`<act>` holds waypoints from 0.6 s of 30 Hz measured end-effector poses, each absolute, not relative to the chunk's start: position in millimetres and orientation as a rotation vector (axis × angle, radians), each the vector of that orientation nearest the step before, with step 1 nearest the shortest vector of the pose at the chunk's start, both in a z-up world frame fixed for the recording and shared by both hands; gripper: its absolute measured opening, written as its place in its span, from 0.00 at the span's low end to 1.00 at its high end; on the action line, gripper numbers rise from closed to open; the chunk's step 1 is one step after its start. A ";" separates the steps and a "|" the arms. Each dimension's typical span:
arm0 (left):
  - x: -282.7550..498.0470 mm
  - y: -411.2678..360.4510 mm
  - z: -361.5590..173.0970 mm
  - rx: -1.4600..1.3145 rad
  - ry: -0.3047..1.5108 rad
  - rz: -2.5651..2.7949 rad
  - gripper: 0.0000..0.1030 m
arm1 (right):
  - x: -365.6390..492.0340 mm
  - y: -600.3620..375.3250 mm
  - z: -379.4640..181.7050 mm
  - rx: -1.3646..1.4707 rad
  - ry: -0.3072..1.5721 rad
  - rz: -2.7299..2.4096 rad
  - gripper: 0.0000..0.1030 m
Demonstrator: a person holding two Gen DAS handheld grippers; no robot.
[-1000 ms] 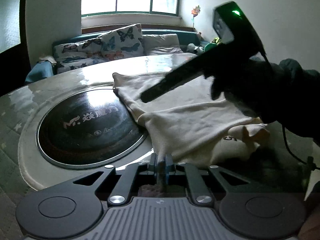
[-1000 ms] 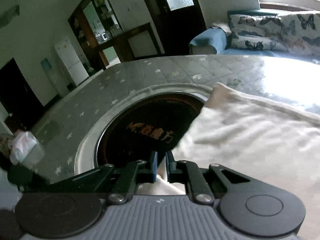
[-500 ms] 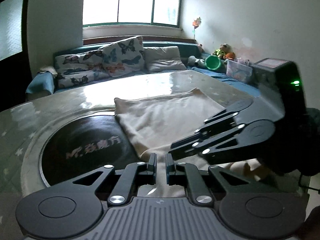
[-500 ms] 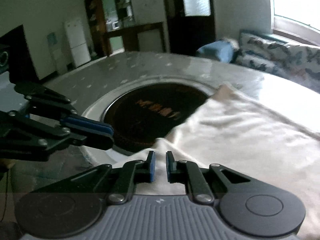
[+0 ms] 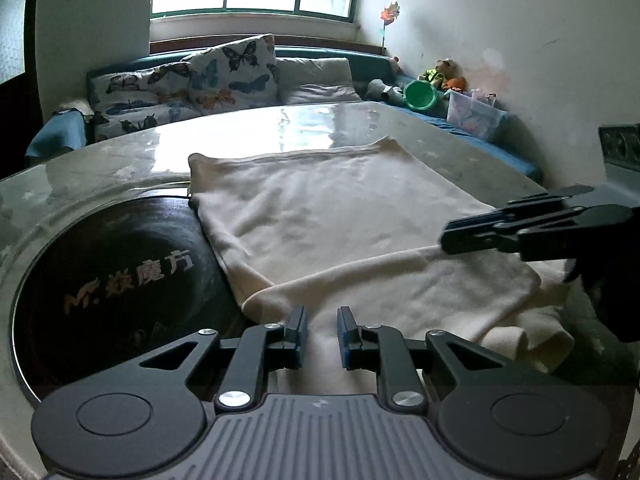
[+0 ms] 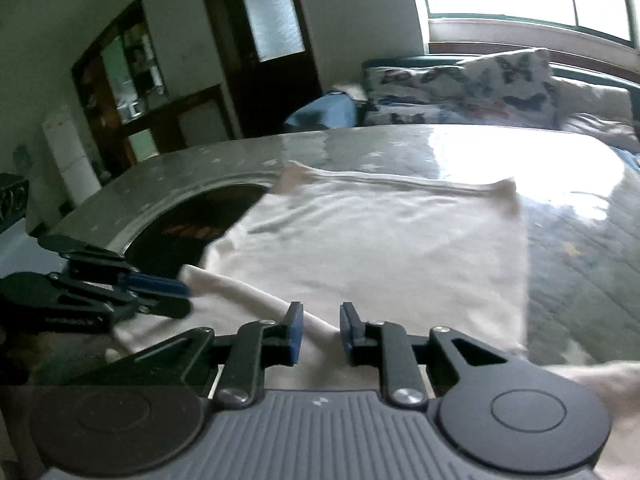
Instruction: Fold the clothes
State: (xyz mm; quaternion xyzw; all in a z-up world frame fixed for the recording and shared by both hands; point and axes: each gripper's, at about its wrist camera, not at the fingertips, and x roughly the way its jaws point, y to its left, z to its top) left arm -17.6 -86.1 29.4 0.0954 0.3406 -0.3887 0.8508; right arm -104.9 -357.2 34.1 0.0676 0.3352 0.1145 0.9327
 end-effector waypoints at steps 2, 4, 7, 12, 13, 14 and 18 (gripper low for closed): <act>-21.4 -86.2 29.0 0.230 0.704 -0.809 0.18 | -113.4 -362.4 31.1 0.129 0.688 0.213 0.19; -26.1 -84.8 28.9 0.247 0.695 -0.795 0.18 | -124.0 -365.3 32.1 0.117 0.673 0.206 0.20; -33.9 -75.4 32.3 0.234 0.687 -0.771 0.23 | -138.8 -364.7 38.2 0.095 0.642 0.191 0.25; -48.0 -57.7 35.8 0.235 0.698 -0.732 0.31 | -151.9 -353.8 40.0 0.077 0.654 0.258 0.29; -49.3 -55.1 35.1 0.231 0.711 -0.730 0.31 | -153.6 -349.7 39.1 0.063 0.656 0.267 0.29; -51.3 -54.0 34.8 0.233 0.717 -0.728 0.31 | -155.9 -346.1 38.5 0.049 0.656 0.275 0.29; -55.5 -53.0 34.5 0.221 0.712 -0.734 0.10 | -165.1 -337.2 33.7 0.011 0.671 0.273 0.29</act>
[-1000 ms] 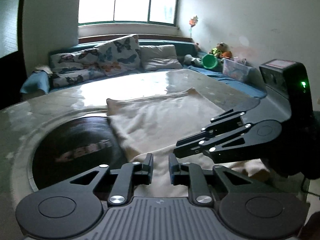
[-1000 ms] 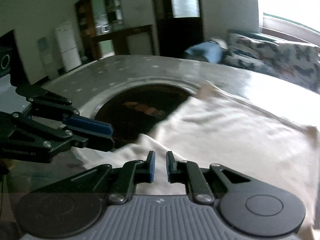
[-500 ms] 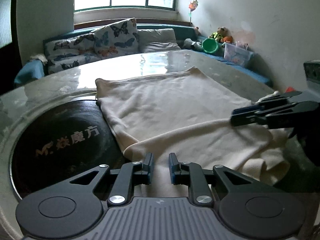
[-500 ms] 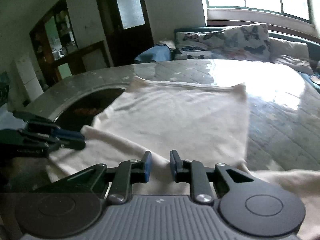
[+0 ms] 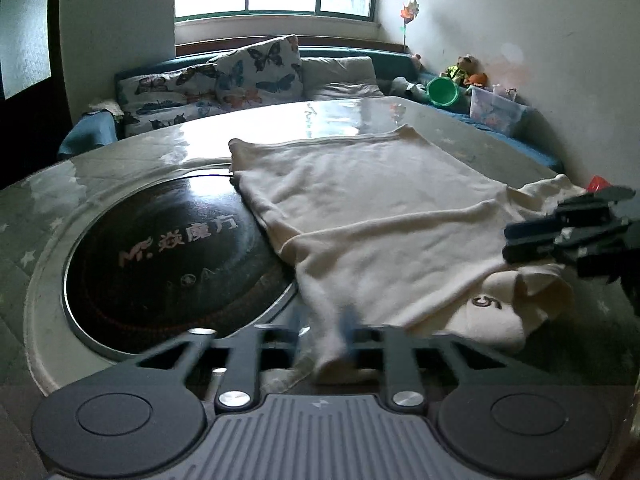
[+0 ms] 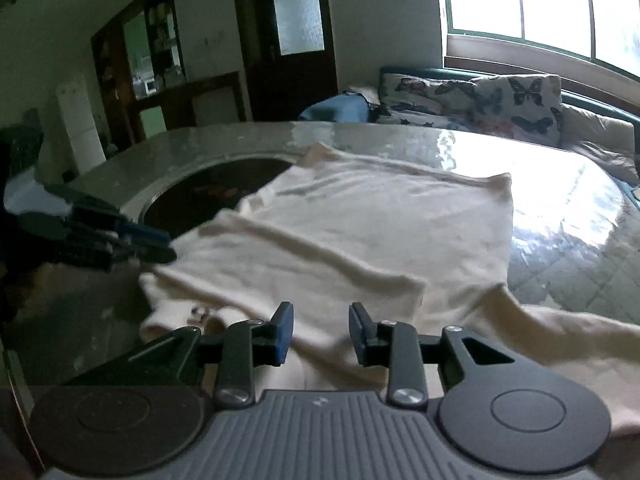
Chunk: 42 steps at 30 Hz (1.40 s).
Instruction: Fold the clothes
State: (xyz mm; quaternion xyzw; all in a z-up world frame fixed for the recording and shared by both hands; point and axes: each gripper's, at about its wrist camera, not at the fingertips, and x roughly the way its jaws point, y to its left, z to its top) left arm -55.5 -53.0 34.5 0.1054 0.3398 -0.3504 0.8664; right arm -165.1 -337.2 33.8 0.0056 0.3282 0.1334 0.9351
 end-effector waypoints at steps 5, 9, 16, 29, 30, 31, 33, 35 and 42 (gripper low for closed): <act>-63.8 -55.9 36.9 0.247 0.700 -0.733 0.05 | -177.6 -346.4 30.2 0.061 0.686 0.261 0.29; -67.9 -52.1 37.8 0.263 0.706 -0.729 0.05 | -190.9 -364.9 36.8 0.156 0.655 0.239 0.30; -60.8 -52.2 50.4 0.242 0.703 -0.755 0.15 | -227.7 -432.3 44.2 0.355 0.563 -0.026 0.31; -57.3 -90.6 69.1 0.264 0.619 -0.810 0.24 | -256.0 -544.9 24.8 0.533 0.526 -0.499 0.31; -57.7 -94.7 69.6 0.271 0.615 -0.817 0.24 | -254.3 -548.1 23.0 0.537 0.527 -0.512 0.30; -58.0 -98.1 70.1 0.277 0.612 -0.822 0.25 | -252.5 -550.3 21.5 0.535 0.524 -0.521 0.30; -59.3 -106.5 70.4 0.289 0.604 -0.835 0.25 | -249.1 -553.0 18.9 0.525 0.520 -0.532 0.30; -60.4 -112.4 71.1 0.298 0.598 -0.847 0.27 | -246.3 -554.0 17.4 0.522 0.516 -0.538 0.29; -60.1 -120.0 67.8 0.308 0.604 -0.860 0.30 | -252.7 -556.9 22.4 0.578 0.462 -0.518 0.05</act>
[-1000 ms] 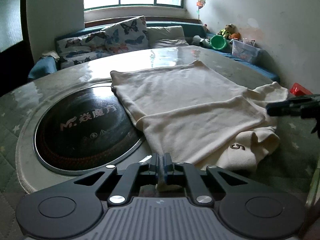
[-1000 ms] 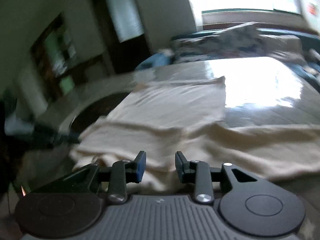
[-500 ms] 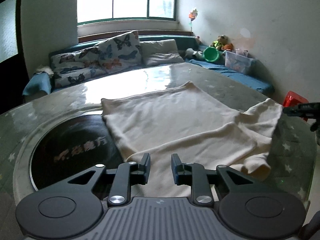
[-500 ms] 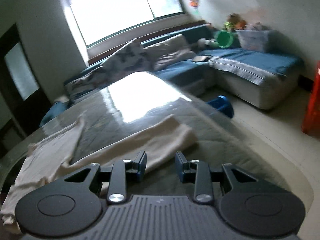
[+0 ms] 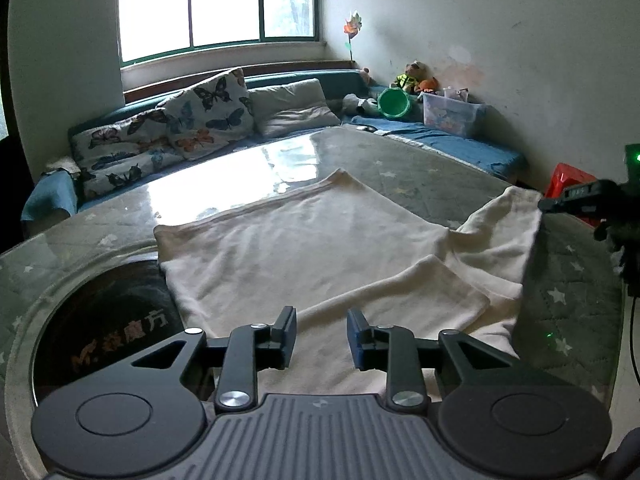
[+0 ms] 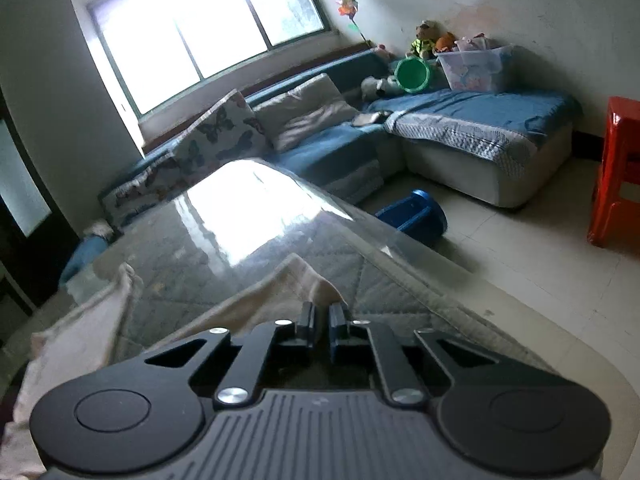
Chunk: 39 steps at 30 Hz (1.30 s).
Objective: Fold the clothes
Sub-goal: 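Lift the shirt side with the right gripper and fold it over the body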
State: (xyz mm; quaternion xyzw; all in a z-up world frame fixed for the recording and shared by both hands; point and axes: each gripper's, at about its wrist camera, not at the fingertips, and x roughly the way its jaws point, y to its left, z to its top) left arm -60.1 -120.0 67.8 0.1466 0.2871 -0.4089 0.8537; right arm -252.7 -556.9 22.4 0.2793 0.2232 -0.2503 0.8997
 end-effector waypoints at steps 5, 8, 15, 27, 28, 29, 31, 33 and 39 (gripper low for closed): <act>-58.0 -118.3 60.7 0.304 0.628 -0.857 0.30 | -260.9 -536.1 61.9 0.606 0.356 -0.355 0.05; -57.1 -115.2 59.9 0.280 0.634 -0.859 0.34 | -252.7 -512.3 89.6 0.593 0.309 -0.210 0.05; -58.5 -108.9 59.6 0.259 0.623 -0.854 0.45 | -207.8 -435.7 137.2 0.495 0.259 0.111 0.05; -53.0 -93.5 47.3 0.222 0.667 -0.822 0.46 | -145.3 -336.0 118.7 0.382 0.400 0.367 0.13; -51.6 -91.7 46.2 0.218 0.673 -0.818 0.46 | -148.6 -337.9 118.8 0.376 0.402 0.359 0.14; -50.6 -90.3 45.4 0.216 0.676 -0.815 0.46 | -150.8 -341.5 118.9 0.371 0.402 0.347 0.16; -49.1 -88.5 44.7 0.213 0.678 -0.809 0.46 | -155.3 -354.3 118.4 0.353 0.412 0.304 0.19; -48.1 -87.1 44.8 0.207 0.676 -0.810 0.46 | -163.1 -366.0 115.5 0.311 0.439 0.252 0.27; -42.5 -90.8 45.5 0.199 0.676 -0.806 0.46 | -191.7 -382.7 87.6 0.176 0.576 0.099 0.36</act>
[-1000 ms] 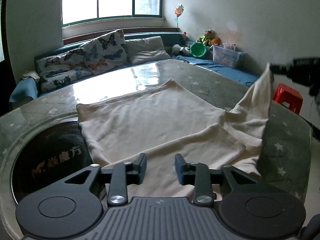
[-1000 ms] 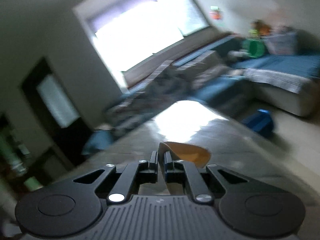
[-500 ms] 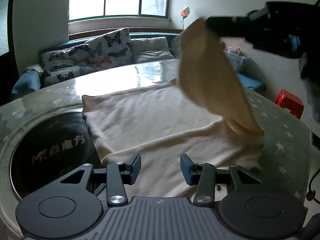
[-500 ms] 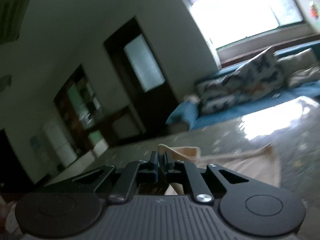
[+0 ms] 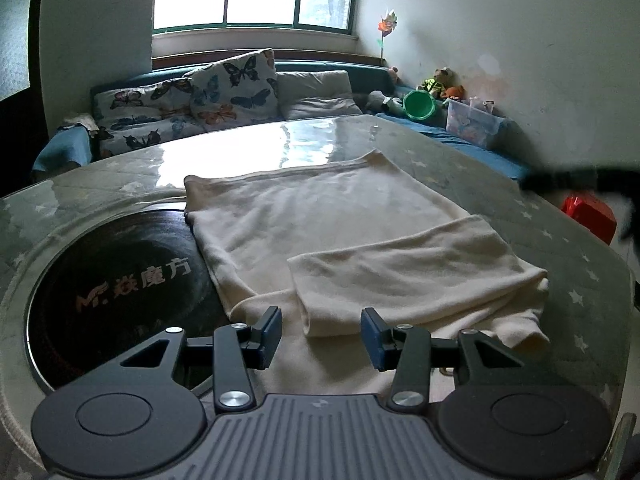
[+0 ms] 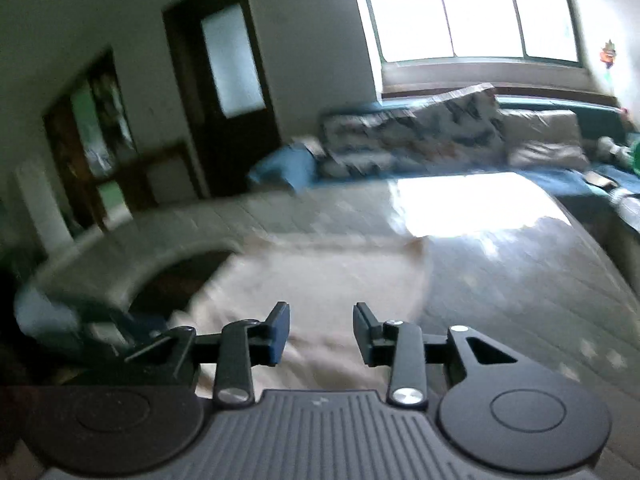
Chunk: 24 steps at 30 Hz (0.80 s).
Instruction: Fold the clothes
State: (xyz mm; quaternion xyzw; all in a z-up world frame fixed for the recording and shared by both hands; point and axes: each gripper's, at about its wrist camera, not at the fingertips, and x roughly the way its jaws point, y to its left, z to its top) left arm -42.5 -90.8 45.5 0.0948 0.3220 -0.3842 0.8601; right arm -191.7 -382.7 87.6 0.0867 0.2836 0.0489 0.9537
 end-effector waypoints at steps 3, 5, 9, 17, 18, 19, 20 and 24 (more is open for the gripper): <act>-40.9 -97.7 44.5 0.212 0.684 -0.811 0.45 | -212.7 -386.6 72.8 0.176 0.641 0.079 0.38; -39.2 -102.2 43.1 0.222 0.694 -0.812 0.45 | -221.1 -387.4 67.3 0.178 0.661 0.077 0.42; -33.1 -107.0 38.9 0.220 0.724 -0.794 0.35 | -229.8 -383.4 57.7 0.167 0.682 0.079 0.46; -28.5 -109.9 44.9 0.194 0.719 -0.768 0.07 | -216.4 -389.1 36.7 0.215 0.695 0.067 0.49; -28.3 -110.7 48.4 0.187 0.714 -0.768 0.06 | -216.3 -388.5 34.9 0.216 0.700 0.073 0.49; -28.5 -111.8 53.8 0.181 0.699 -0.769 0.06 | -216.7 -386.9 33.8 0.207 0.703 0.075 0.49; -29.1 -113.4 60.3 0.177 0.680 -0.774 0.06 | -217.2 -385.0 33.1 0.192 0.703 0.076 0.49; -32.2 -124.0 89.2 0.166 0.598 -0.808 0.06 | -217.2 -378.5 33.0 0.136 0.690 0.060 0.55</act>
